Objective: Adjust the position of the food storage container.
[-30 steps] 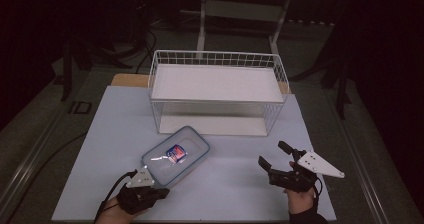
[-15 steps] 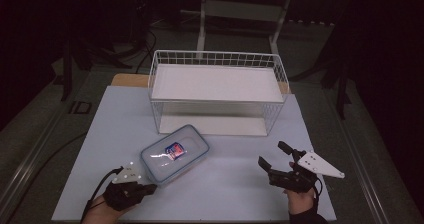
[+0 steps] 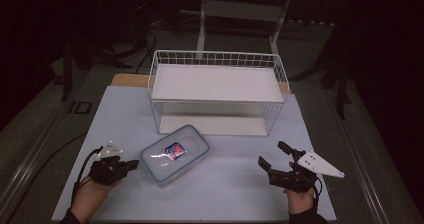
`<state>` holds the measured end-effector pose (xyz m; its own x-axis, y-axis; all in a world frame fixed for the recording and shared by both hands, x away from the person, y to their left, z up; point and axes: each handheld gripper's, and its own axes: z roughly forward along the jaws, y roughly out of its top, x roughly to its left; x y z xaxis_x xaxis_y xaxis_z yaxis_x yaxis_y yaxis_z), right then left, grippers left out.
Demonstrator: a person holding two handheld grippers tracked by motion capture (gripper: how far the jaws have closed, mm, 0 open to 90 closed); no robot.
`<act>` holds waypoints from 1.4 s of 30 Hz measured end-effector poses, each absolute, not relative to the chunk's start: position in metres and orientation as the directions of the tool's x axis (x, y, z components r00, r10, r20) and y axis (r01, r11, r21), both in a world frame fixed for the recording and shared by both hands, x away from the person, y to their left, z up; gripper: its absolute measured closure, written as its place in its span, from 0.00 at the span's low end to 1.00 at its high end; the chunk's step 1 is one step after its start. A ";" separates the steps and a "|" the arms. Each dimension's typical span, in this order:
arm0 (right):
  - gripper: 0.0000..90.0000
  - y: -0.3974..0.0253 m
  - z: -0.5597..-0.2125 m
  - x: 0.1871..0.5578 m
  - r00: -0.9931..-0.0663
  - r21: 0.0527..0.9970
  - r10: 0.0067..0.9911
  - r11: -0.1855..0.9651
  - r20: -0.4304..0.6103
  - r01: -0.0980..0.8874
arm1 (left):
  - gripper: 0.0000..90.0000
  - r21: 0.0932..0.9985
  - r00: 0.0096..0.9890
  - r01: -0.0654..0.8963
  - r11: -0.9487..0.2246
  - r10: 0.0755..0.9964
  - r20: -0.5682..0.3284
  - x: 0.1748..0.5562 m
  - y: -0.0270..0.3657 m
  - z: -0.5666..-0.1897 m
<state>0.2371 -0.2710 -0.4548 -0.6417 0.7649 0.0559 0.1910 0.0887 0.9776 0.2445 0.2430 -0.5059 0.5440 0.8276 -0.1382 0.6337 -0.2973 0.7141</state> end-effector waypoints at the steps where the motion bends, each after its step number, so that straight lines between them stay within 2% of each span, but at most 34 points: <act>1: 0.14 -0.271 -0.455 0.237 -0.642 0.977 0.765 0.092 0.053 0.190 | 1.00 0.717 0.540 0.636 -0.286 0.828 -0.149 0.246 0.244 -0.506; 19: 0.14 -0.271 -0.455 0.236 -0.644 0.977 0.763 0.091 0.055 0.191 | 1.00 0.721 0.547 0.628 -0.293 0.825 -0.141 0.278 0.225 -0.505; 25: 0.14 -0.272 -0.455 0.236 -0.640 0.978 0.766 0.088 0.056 0.191 | 1.00 0.717 0.520 0.644 -0.268 0.840 -0.153 0.262 0.235 -0.501; 32: 0.14 -0.271 -0.456 0.237 -0.644 0.977 0.763 0.092 0.056 0.194 | 1.00 0.701 0.558 0.653 -0.286 0.808 -0.190 0.237 0.226 -0.503; 42: 0.14 -0.273 -0.456 0.236 -0.640 0.977 0.767 0.088 0.058 0.195 | 1.00 0.705 0.578 0.643 -0.301 0.794 -0.188 0.241 0.217 -0.499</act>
